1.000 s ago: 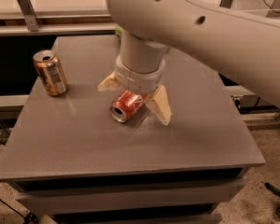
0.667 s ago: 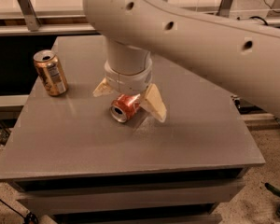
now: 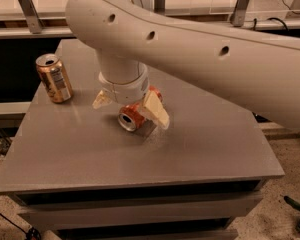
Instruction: Place coke can upright
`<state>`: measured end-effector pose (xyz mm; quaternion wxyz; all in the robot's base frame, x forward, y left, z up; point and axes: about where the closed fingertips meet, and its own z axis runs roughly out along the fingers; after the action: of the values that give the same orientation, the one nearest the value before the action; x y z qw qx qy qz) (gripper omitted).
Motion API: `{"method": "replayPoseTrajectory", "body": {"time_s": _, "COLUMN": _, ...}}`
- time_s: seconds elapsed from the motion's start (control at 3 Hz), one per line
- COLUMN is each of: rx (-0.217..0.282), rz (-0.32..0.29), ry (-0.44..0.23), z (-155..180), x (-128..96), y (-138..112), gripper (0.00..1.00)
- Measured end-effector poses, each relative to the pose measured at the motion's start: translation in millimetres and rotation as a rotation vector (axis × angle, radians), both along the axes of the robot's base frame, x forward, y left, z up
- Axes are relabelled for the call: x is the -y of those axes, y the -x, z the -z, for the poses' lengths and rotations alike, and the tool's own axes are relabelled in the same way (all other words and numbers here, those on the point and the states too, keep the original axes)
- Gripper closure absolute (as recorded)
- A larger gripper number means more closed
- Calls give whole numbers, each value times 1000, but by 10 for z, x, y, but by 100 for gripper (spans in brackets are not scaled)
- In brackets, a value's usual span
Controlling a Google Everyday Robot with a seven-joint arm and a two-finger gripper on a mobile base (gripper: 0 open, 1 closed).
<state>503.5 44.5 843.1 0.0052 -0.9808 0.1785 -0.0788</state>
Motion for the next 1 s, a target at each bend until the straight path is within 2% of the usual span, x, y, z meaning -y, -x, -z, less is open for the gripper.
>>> {"method": "replayPoseTrajectory", "body": {"time_s": 0.33, "rx": -9, "rz": 20, "ry": 13, "z": 36, "x": -21, "y": 6, "gripper": 0}}
{"method": "replayPoseTrajectory", "body": {"time_s": 1.0, "rx": -60, "rz": 105, "ry": 14, "z": 137, "x": 19, "y": -42, "gripper": 0}}
